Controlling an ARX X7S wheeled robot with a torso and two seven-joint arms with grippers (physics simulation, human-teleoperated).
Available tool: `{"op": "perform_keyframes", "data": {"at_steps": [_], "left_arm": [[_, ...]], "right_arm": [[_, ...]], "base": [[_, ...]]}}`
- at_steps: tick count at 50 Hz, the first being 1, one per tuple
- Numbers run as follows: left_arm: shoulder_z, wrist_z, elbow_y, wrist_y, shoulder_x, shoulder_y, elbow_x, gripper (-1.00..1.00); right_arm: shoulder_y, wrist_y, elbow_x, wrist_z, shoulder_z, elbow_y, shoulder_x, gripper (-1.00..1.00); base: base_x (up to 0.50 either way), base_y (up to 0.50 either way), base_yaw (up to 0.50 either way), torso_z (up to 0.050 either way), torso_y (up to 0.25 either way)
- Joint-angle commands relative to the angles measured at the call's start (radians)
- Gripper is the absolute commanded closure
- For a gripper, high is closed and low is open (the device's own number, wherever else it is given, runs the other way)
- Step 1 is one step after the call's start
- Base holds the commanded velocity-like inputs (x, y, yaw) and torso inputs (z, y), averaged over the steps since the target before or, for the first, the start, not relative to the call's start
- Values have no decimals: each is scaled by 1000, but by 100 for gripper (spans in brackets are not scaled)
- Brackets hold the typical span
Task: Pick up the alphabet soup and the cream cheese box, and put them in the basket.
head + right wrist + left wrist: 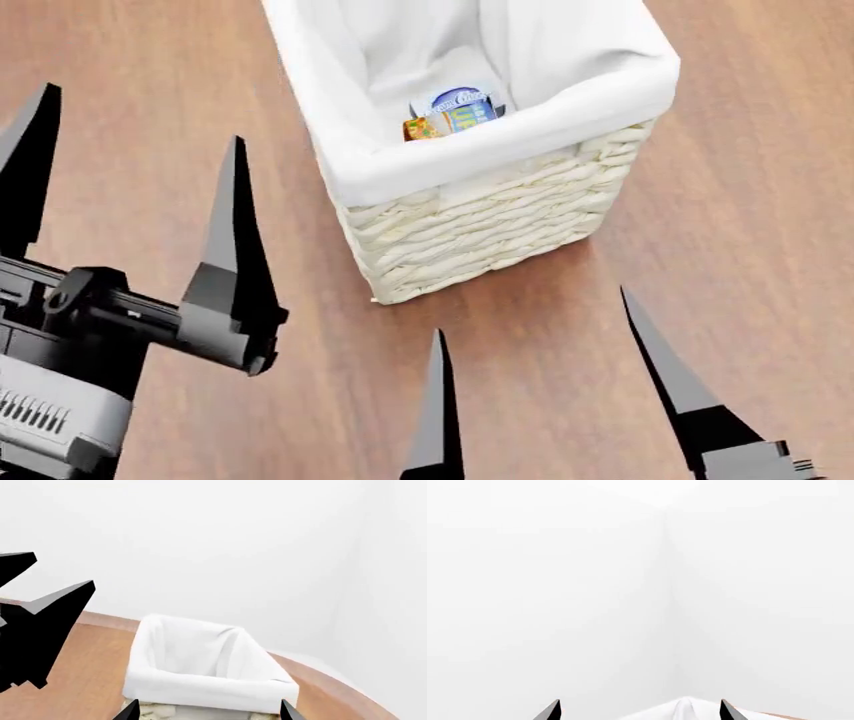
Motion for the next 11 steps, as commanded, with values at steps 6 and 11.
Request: {"op": "perform_keyframes", "data": {"at_steps": [6, 11], "left_arm": [[-6, -81, 119, 20, -49, 105, 43, -100], [-9, -81, 112, 27, -47, 104, 38, -100]], "right_arm": [[-4, -7, -11, -14, -11, 9, -19, -100], [4, 0, -1, -17, -6, 3, -17, -100]], "base": [[0, 0, 0, 0, 0], [0, 0, 0, 0, 0]]}}
